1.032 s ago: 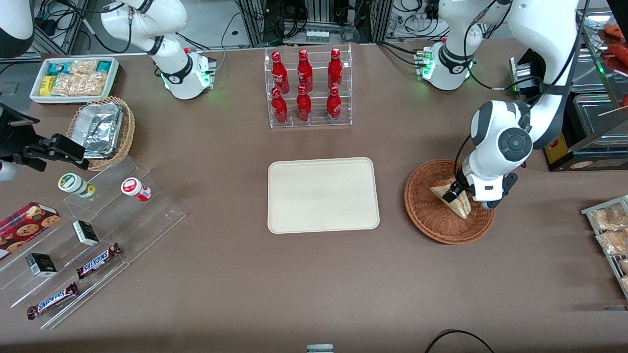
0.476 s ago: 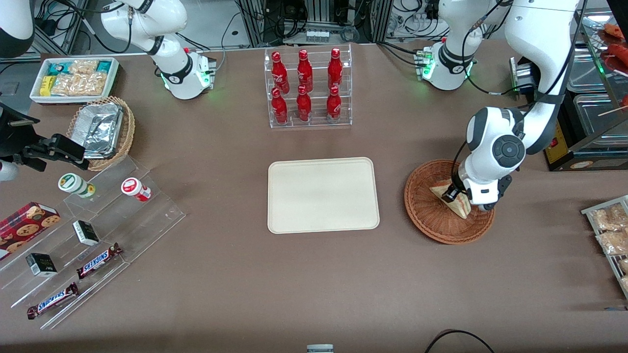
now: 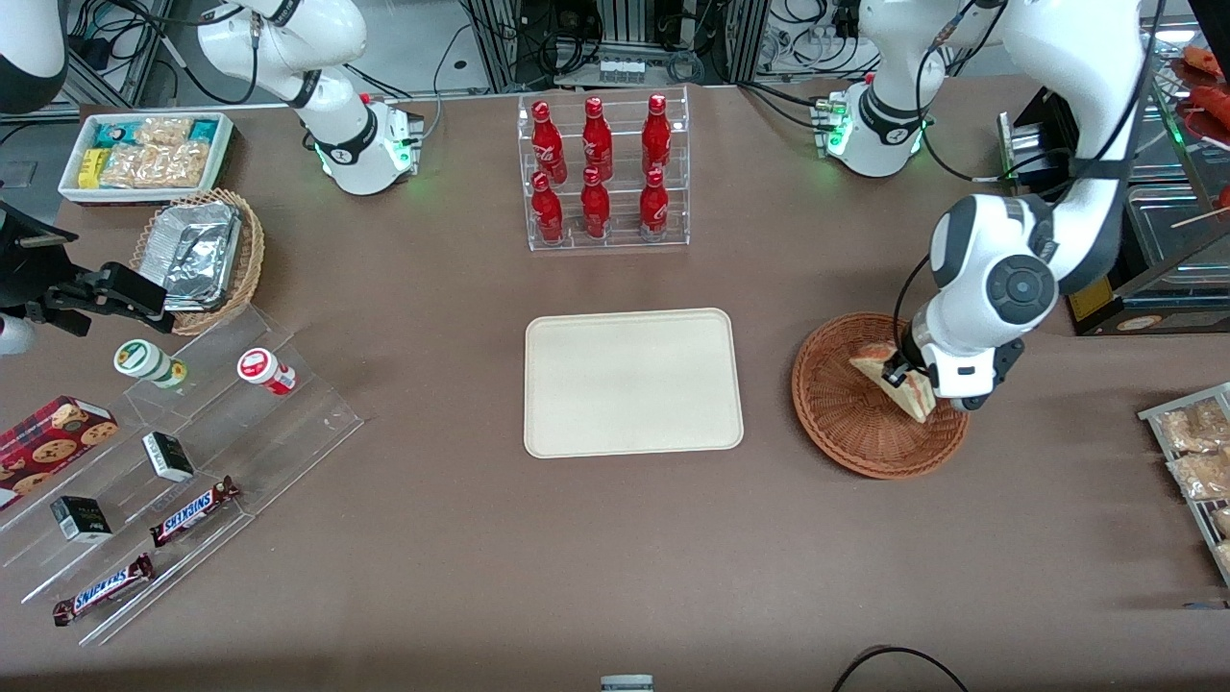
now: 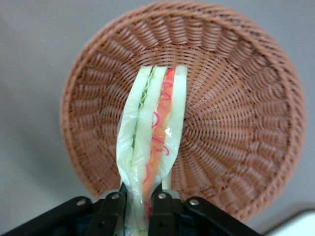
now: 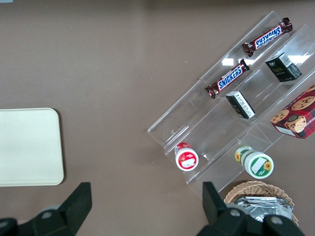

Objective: Place sandwich from basket to tray
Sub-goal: 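Lift the sandwich and carry it over the cream tray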

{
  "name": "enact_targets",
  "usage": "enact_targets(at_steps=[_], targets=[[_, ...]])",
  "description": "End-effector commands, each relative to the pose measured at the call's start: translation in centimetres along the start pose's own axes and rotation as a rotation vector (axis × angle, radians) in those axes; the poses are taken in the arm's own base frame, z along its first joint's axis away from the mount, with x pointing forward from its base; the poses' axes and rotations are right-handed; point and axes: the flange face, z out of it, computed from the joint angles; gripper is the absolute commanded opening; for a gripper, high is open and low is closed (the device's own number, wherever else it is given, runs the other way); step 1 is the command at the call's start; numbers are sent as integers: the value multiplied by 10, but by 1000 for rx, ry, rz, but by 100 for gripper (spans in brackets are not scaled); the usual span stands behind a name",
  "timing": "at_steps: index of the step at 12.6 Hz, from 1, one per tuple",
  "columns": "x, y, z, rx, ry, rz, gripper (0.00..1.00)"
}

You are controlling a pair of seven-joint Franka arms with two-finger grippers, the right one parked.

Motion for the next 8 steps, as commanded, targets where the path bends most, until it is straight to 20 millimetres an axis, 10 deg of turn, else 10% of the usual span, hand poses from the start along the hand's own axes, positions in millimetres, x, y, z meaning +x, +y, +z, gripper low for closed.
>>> enact_targets(at_steps=[1, 8], targets=[[-8, 29, -44, 20, -7, 195, 1], [-80, 110, -28, 67, -35, 579, 1]])
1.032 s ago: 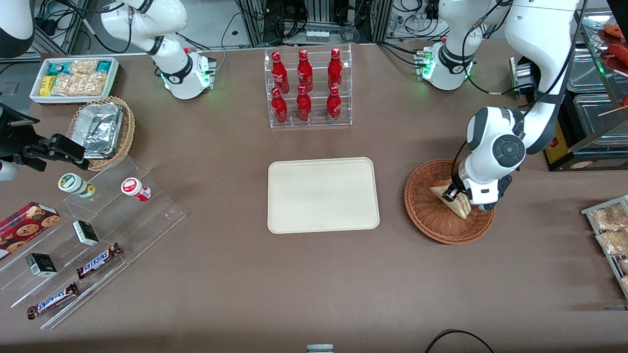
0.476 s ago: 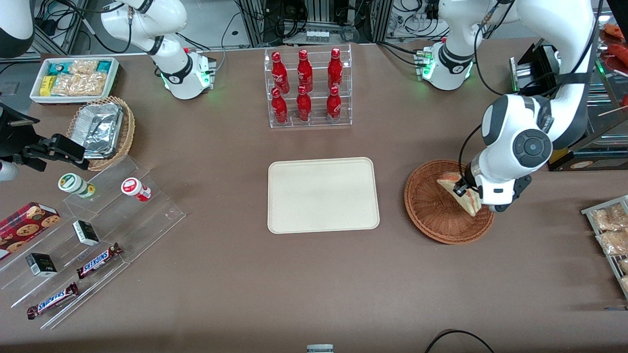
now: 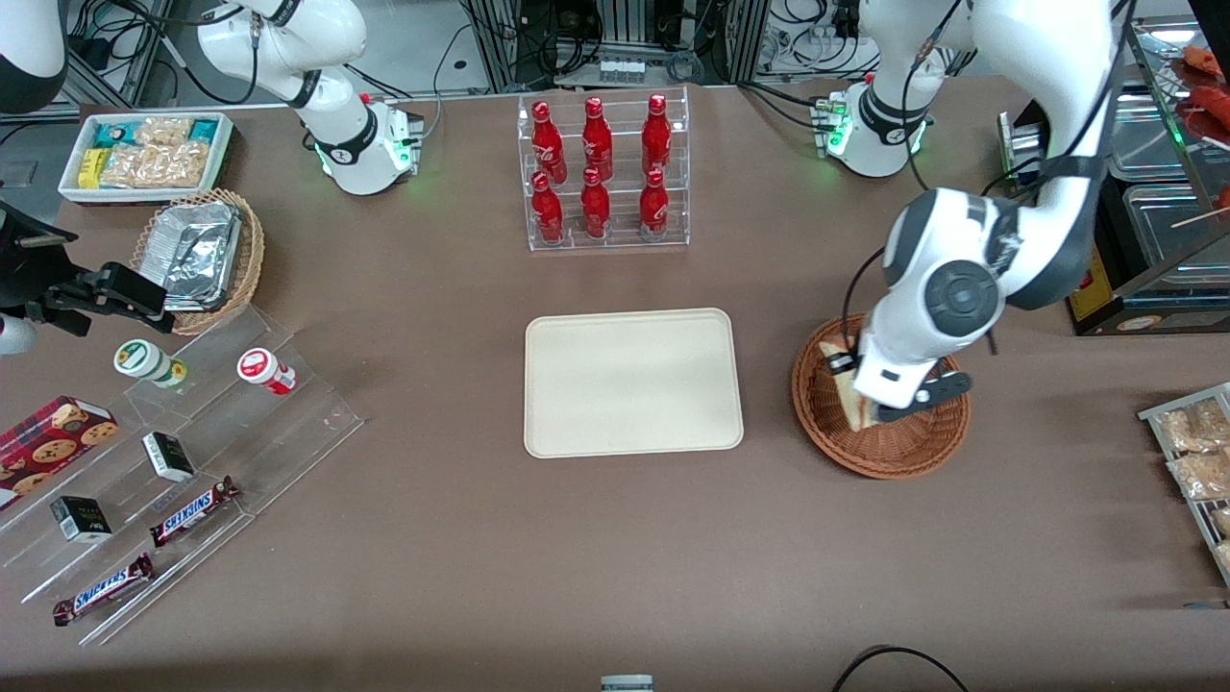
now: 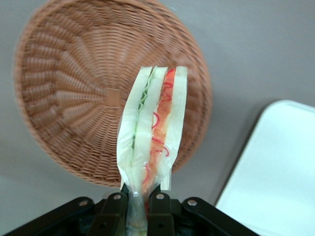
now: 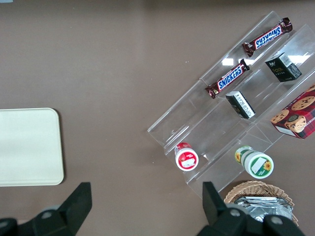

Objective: Place sandwich from basket to tray
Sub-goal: 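Lift the sandwich and carry it over the cream tray, then lower the sandwich onto the tray and open the left gripper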

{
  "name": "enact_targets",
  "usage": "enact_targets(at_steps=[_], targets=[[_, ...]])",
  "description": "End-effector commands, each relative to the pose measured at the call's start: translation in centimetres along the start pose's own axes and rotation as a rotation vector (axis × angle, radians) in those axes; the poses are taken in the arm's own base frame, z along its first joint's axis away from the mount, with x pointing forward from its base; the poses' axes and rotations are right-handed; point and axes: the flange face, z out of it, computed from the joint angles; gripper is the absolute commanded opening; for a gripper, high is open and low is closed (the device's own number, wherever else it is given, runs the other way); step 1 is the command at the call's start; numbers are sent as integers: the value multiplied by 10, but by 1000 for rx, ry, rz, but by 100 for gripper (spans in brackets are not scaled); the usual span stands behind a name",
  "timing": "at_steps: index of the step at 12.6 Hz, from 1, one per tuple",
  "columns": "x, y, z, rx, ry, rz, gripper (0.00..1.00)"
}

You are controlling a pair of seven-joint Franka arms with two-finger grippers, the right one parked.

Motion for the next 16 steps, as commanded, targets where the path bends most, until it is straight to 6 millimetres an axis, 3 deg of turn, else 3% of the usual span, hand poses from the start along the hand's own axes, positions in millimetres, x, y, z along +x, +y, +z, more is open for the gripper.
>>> enact_targets(at_steps=[1, 4, 8, 10, 16], targets=[[-3, 58, -2, 3, -31, 97, 1], [-25, 121, -3, -55, -81, 131, 1], [-51, 198, 13, -65, -70, 84, 1], [-64, 234, 30, -61, -63, 56, 1], [-97, 294, 69, -50, -45, 12, 1]])
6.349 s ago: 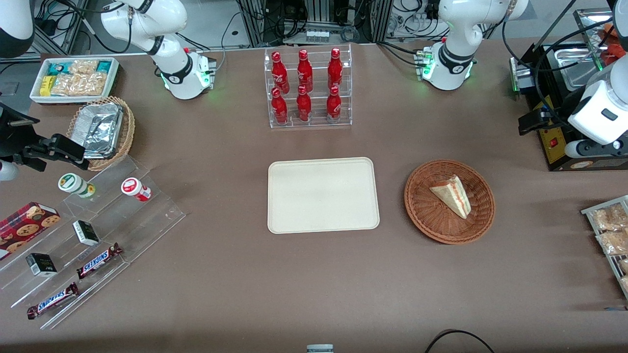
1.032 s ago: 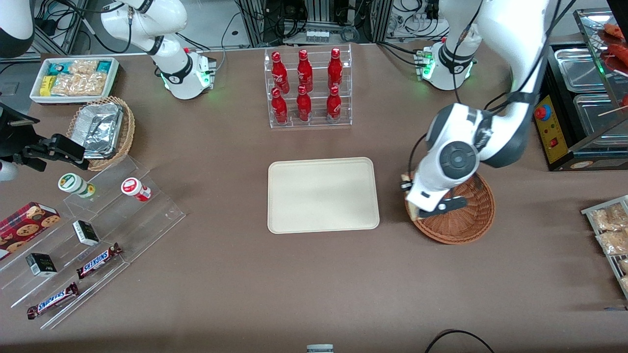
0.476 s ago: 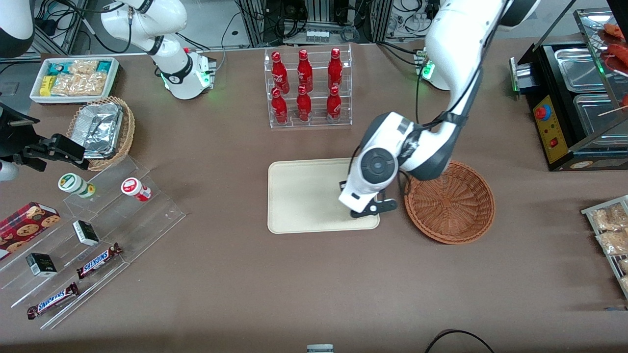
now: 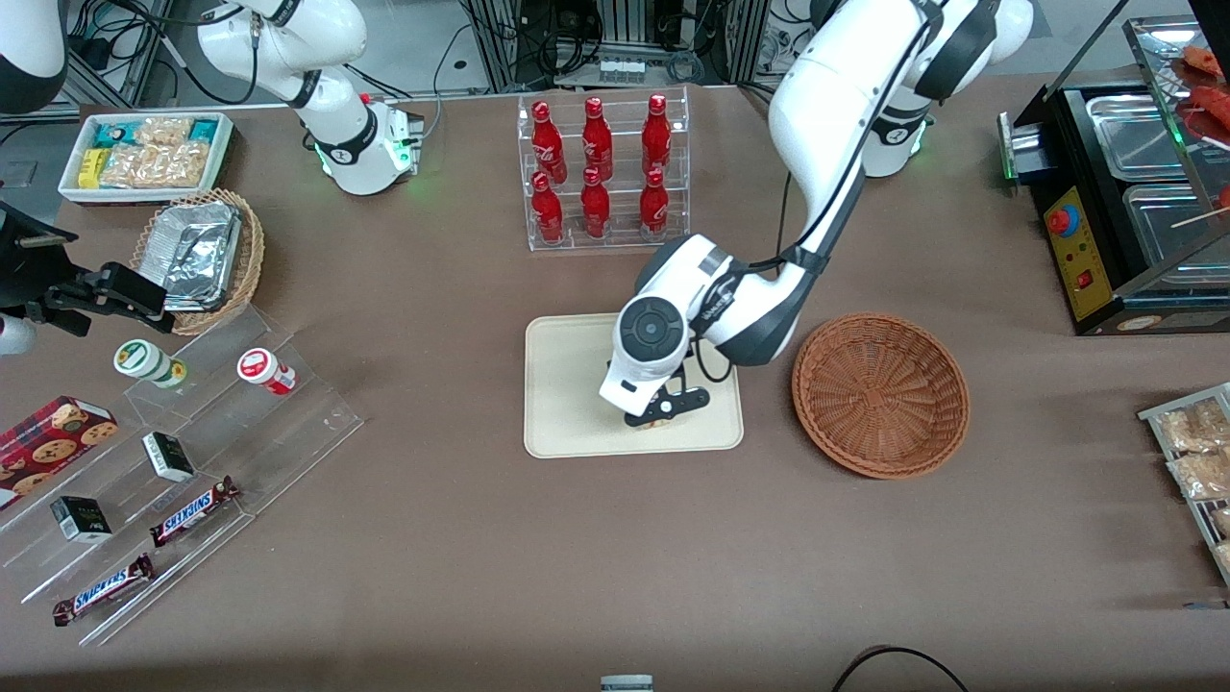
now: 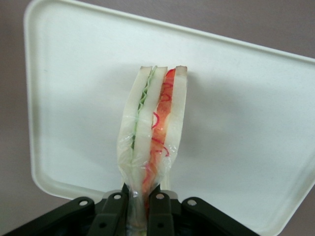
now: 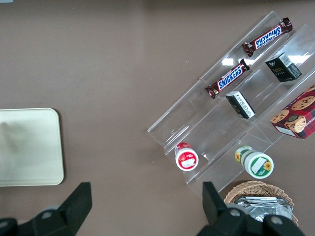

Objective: Place sandwich from basket to tray
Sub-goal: 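Lower the sandwich onto the tray and open the left gripper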

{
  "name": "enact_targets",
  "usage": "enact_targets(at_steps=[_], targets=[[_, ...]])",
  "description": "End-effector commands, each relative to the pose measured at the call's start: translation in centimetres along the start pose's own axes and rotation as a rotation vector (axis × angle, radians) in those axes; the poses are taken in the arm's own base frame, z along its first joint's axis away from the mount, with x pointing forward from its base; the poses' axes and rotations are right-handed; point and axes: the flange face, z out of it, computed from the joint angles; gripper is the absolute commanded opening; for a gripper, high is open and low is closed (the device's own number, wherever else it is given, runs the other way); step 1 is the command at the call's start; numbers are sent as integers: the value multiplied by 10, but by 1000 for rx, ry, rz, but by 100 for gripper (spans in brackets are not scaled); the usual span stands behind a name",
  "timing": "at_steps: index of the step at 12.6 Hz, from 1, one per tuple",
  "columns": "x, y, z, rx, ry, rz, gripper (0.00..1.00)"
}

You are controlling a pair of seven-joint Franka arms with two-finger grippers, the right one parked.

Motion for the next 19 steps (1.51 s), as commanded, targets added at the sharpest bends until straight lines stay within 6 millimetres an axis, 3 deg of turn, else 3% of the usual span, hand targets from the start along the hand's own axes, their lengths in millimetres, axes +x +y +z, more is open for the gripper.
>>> enact_targets(at_steps=[1, 5, 10, 11, 12, 13, 15, 18, 19], targets=[[-10, 22, 11, 4, 15, -11, 1], [-27, 30, 19, 24, 15, 15, 3], [-17, 28, 26, 45, 71, 26, 20], [-16, 27, 27, 46, 70, 24, 47], [-15, 26, 28, 46, 69, 22, 94], [-15, 26, 28, 47, 69, 24, 100], [-16, 26, 19, 36, 71, 17, 100], [-22, 20, -27, 16, 92, 19, 100], [-19, 10, -51, 12, 95, 6, 100]])
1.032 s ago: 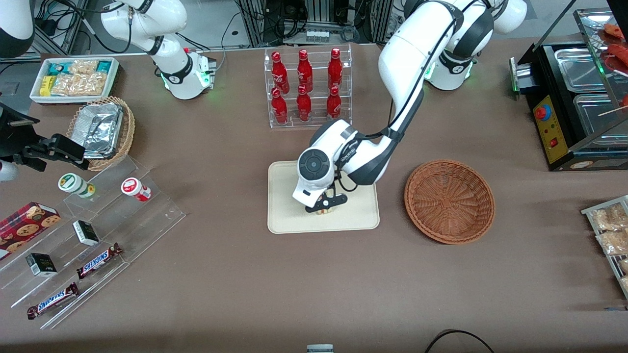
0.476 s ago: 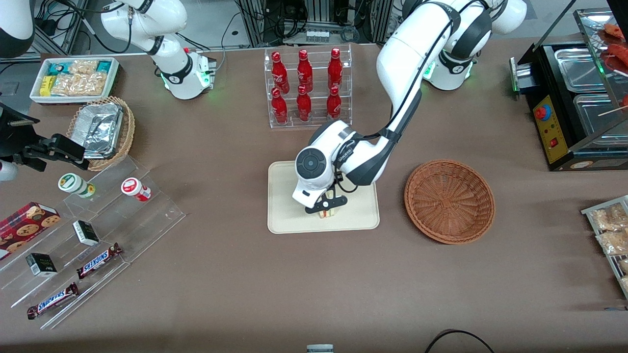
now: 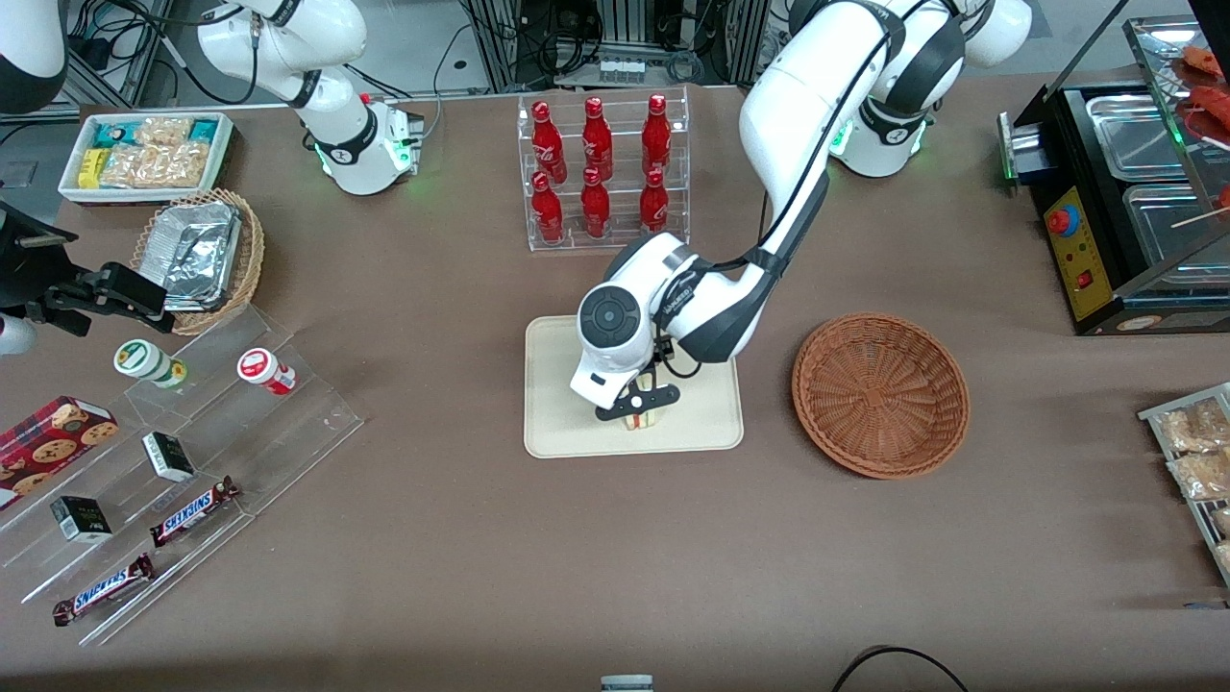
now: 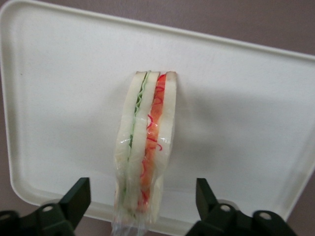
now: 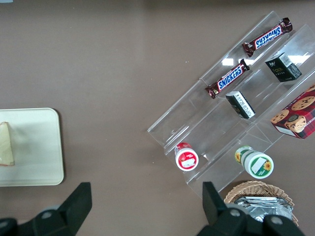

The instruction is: Place sandwich from basket to tray

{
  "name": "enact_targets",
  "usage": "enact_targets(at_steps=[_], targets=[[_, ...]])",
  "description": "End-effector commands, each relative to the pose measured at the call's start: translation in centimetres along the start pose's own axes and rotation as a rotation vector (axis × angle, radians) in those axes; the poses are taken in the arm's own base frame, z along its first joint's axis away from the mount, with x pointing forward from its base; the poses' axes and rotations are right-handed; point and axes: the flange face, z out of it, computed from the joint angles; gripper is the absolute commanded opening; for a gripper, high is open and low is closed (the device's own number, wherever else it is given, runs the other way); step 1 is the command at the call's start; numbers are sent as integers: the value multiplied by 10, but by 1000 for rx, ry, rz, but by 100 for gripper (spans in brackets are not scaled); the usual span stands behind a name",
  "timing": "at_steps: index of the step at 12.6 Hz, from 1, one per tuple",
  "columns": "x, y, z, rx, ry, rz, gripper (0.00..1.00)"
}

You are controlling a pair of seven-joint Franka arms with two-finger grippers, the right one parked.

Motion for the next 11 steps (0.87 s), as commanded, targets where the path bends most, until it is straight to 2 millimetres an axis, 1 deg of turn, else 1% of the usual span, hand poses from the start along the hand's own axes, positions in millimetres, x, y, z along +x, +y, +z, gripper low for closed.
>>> enact_targets(at_steps=[1, 2, 3, 4, 5, 6, 7, 8, 9, 10, 11], targets=[[2, -23, -64, 4, 22, -30, 100], [2, -35, -82, 22, 11, -27, 100], [11, -54, -100, 42, -6, -35, 100], [21, -71, -112, 50, -20, -19, 100], [24, -86, -121, 66, -34, 25, 100], [29, -107, -128, 71, -40, 40, 100], [42, -132, -133, 75, -48, 20, 100], [49, -148, -130, 88, -49, 37, 100], [69, -171, -138, 76, -48, 39, 100], [89, -202, -149, 60, -51, 36, 100], [95, -225, -156, 59, -63, 84, 100]])
